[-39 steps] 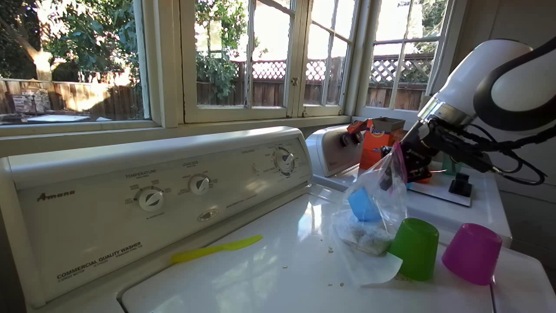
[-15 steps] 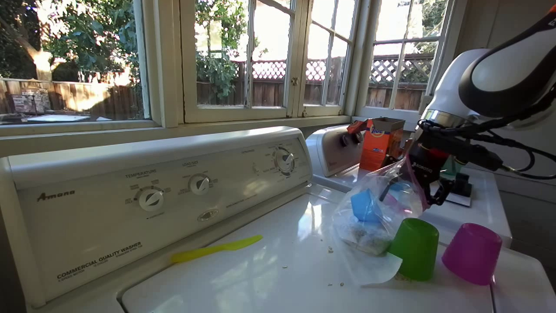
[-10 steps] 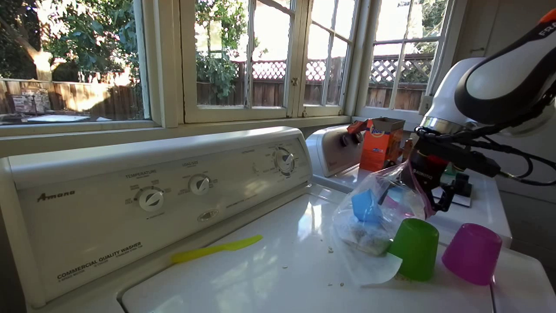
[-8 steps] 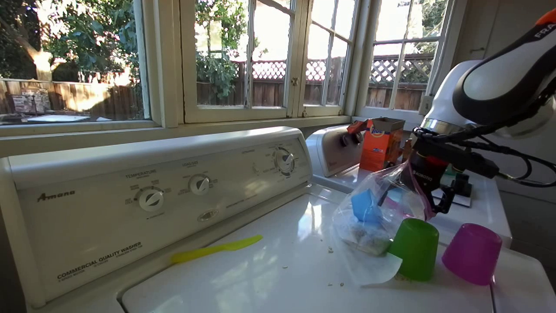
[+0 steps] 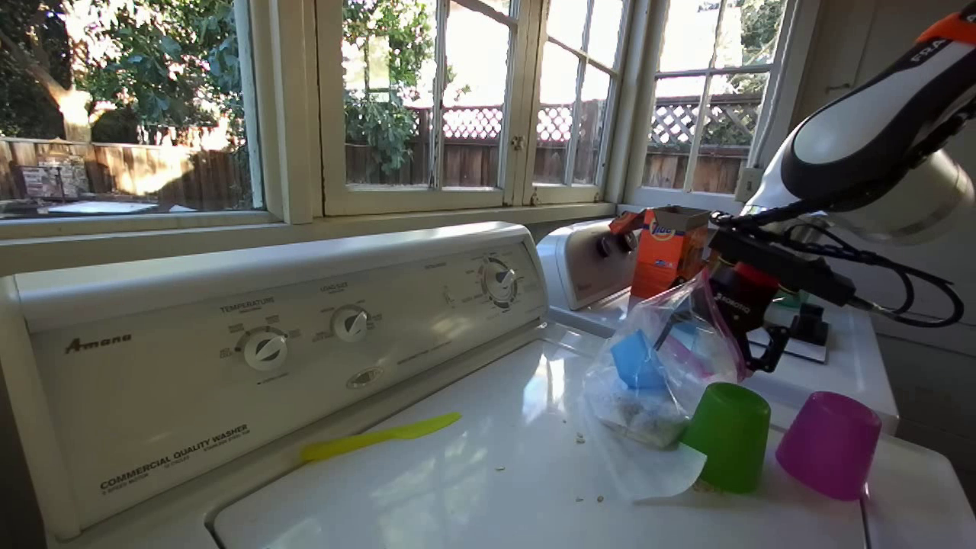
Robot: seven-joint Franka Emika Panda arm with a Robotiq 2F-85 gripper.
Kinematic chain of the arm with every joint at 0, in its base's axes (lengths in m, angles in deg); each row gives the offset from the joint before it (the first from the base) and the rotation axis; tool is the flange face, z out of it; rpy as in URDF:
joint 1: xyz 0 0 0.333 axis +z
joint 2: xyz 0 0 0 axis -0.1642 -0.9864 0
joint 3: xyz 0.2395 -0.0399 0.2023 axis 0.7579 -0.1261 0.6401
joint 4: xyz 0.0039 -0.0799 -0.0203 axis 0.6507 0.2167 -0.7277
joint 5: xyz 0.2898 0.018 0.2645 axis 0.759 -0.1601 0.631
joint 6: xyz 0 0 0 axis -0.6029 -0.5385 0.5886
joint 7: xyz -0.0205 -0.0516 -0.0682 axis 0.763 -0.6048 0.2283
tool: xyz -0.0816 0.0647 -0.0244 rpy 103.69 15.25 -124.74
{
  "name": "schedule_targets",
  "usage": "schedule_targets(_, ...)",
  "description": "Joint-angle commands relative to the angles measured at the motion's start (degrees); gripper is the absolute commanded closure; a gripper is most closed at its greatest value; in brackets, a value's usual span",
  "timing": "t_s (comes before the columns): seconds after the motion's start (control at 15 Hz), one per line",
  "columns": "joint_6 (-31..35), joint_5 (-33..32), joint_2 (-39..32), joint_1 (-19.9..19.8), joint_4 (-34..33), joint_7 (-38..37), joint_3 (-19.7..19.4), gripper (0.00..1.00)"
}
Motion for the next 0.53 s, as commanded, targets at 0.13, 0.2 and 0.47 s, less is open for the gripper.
schedule_targets(0.13, 1.31, 3.61, -2.13, -0.18, -1.25, -0.22, 0.91, 0.03)
schedule_targets(0.2, 1.26, 3.8, -2.4, -0.11, -1.32, -0.19, 0.96, 0.04)
schedule_targets(0.47, 1.19, 4.78, -2.68, -0.05, -1.42, 0.17, 1.31, 0.4)
